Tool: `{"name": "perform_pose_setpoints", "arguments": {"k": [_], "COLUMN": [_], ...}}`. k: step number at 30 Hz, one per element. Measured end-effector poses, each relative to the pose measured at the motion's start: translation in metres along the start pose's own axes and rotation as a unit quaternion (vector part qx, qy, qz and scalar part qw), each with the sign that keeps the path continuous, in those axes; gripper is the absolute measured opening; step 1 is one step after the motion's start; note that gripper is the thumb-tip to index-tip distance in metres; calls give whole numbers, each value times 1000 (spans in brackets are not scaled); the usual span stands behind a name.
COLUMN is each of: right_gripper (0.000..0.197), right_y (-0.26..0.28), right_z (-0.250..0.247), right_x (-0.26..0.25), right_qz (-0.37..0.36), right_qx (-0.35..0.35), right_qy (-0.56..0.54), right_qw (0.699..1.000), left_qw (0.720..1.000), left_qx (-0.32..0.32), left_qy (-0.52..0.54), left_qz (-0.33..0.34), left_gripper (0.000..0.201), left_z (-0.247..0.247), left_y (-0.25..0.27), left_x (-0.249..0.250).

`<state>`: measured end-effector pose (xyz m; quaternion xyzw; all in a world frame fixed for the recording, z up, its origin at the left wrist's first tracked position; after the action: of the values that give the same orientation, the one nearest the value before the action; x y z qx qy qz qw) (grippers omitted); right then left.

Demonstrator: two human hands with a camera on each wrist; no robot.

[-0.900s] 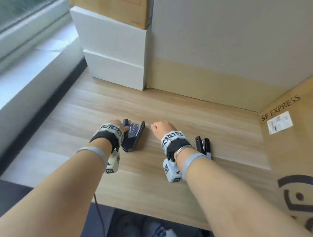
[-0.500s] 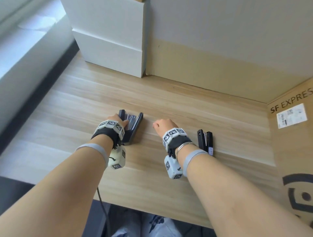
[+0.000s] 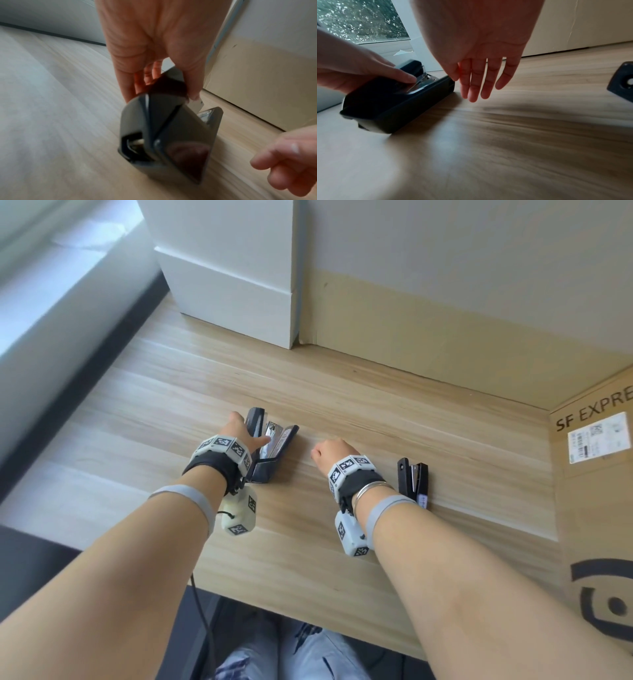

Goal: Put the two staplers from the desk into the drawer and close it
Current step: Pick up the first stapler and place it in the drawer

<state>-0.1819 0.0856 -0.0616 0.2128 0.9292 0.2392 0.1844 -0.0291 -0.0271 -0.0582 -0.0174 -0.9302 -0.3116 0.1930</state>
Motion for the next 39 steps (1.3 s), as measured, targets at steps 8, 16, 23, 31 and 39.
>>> {"name": "perform_pose_setpoints", "arguments": {"k": [8, 16, 23, 31, 39], "right_gripper": [39, 36, 32, 43, 56], "right_y": [5, 16, 28, 43, 46], "right_z": [10, 34, 80, 121, 153], "right_x": [-8, -36, -92, -148, -193], "right_qz": [-29, -32, -36, -15, 57], "right_qx": [0, 18, 77, 171, 208], "right_qy": [24, 40, 30, 14, -31], "right_qw": [999, 999, 996, 985, 976], "left_qw": [999, 998, 996, 993, 996], "left_qx": [-21, 38, 90, 120, 63], "left_qy": [-37, -17, 0, -1, -29], "left_qz": [26, 45, 18, -16, -60], "left_gripper": [35, 36, 37, 37, 27], "left_z": [6, -31, -83, -115, -106], "left_y": [18, 42, 73, 105, 118], "left_x": [1, -52, -141, -261, -367]}}
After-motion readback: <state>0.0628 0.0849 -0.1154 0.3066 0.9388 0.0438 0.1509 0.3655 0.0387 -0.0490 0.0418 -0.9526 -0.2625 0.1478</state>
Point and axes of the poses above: each hand's wrist, its own y-axis away from the middle knuckle, its own z-axis out of the palm, x = y × z, the point moved 6 cm from there along -y, towards the middle knuckle, and after that the axes turned 3 degrees about -z, right-handed, at the moved point
